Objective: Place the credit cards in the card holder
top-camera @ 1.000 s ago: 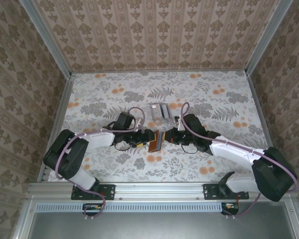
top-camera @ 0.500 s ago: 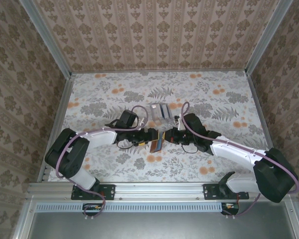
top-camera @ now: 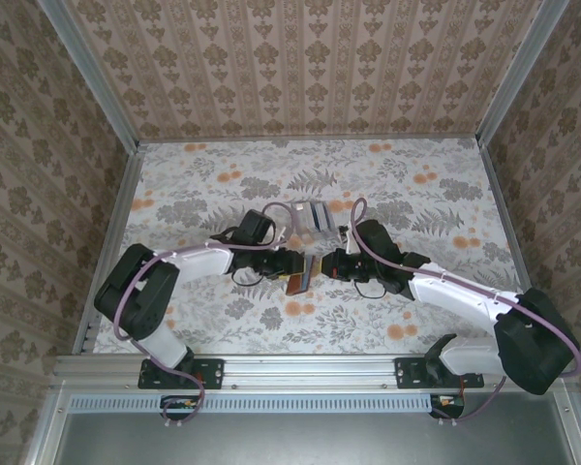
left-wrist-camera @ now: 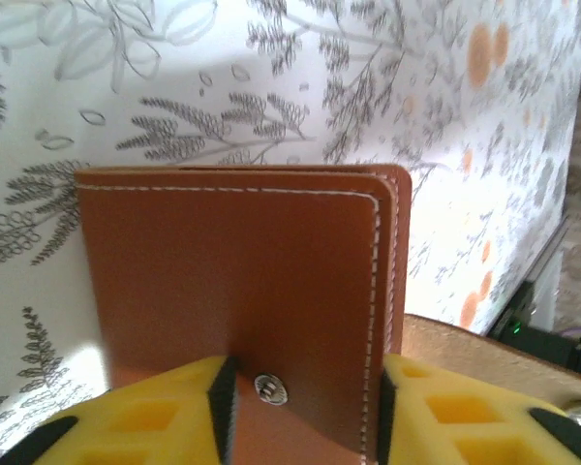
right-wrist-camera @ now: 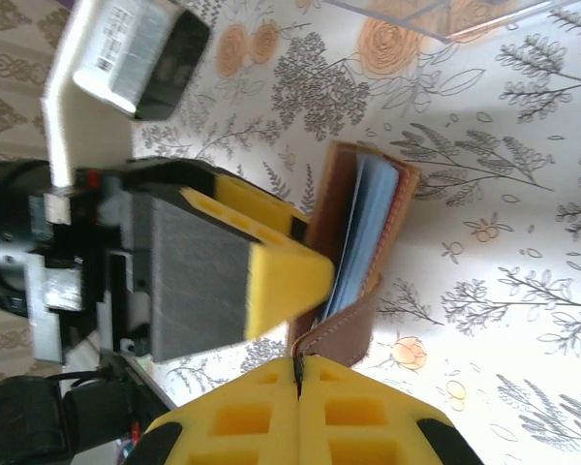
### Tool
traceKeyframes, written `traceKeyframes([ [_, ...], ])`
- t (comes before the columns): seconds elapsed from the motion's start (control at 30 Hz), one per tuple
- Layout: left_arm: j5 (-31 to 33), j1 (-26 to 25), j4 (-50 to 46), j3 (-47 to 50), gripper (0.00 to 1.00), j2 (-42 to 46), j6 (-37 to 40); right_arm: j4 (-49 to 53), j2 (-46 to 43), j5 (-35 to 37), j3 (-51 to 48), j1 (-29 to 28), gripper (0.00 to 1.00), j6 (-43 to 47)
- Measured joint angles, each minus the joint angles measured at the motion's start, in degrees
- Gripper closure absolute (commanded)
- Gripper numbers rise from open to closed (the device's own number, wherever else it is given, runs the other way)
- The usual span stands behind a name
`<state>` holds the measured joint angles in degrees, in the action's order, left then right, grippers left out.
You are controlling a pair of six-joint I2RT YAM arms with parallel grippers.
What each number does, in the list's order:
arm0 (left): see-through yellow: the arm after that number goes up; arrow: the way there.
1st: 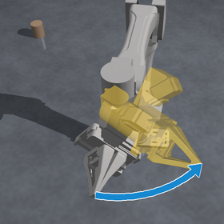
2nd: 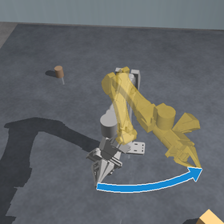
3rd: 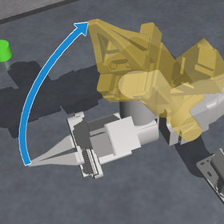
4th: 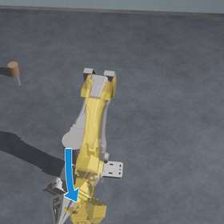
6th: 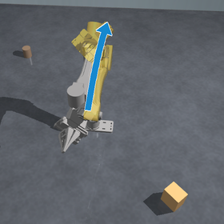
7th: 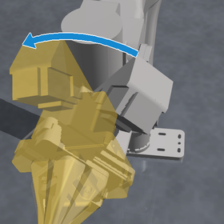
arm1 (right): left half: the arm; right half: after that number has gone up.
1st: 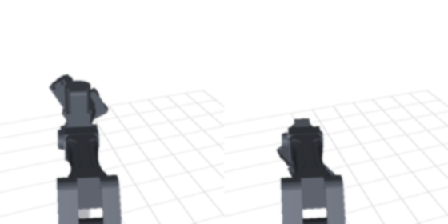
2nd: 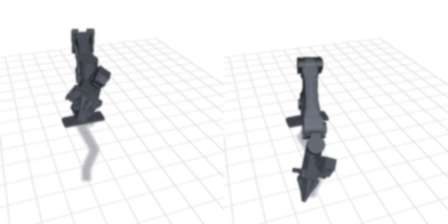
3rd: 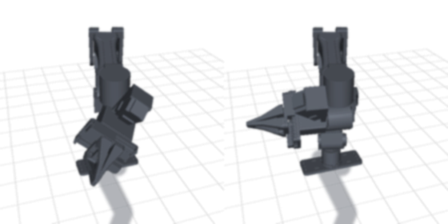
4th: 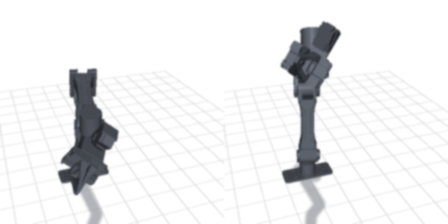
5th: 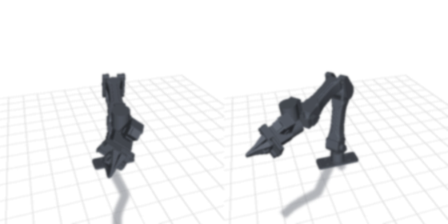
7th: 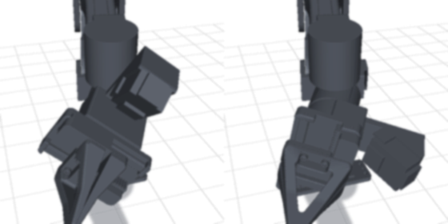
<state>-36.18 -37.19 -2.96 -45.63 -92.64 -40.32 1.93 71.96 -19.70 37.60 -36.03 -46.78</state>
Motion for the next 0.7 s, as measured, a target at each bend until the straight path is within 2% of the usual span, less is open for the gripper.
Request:
traceKeyframes([
  [0.23, 0.20, 3.21, 0.72, 2.40, 0.82, 4.26, -0.46, 5.66, -2.51, 4.57, 0.13, 0.22, 1.00, 1.90],
  [0.3, 0.74, 3.78, 0.85, 2.86, 0.89, 4.46, -0.39, 6.73, -2.73, 5.46, 0.13, 0.33, 1.00, 2.27],
  [0.5, 1.86, 4.15, 0.44, 5.03, 1.00, 3.45, -0.52, 9.38, -3.10, 7.54, 0.13, 1.36, 1.00, 3.63],
  [0.53, 1.90, 4.20, 0.42, 5.22, 1.00, 3.34, -0.39, 9.70, -3.17, 7.96, 0.13, 1.57, 0.97, 4.11],
  [0.57, 1.88, 4.20, 0.42, 5.31, 1.00, 3.17, -0.39, 10.19, -3.19, 8.61, 0.13, 1.84, 0.87, 4.68],
  [0.63, 1.70, 4.26, 0.98, 5.40, 1.00, 2.86, -0.48, 11.50, -3.17, 9.62, 0.15, 2.71, 0.75, 5.66],
  [0.7, 1.46, 4.17, 2.08, 5.81, 1.00, 2.84, -0.81, 12.79, -3.13, 10.36, 0.20, 3.65, 0.67, 6.67],
])
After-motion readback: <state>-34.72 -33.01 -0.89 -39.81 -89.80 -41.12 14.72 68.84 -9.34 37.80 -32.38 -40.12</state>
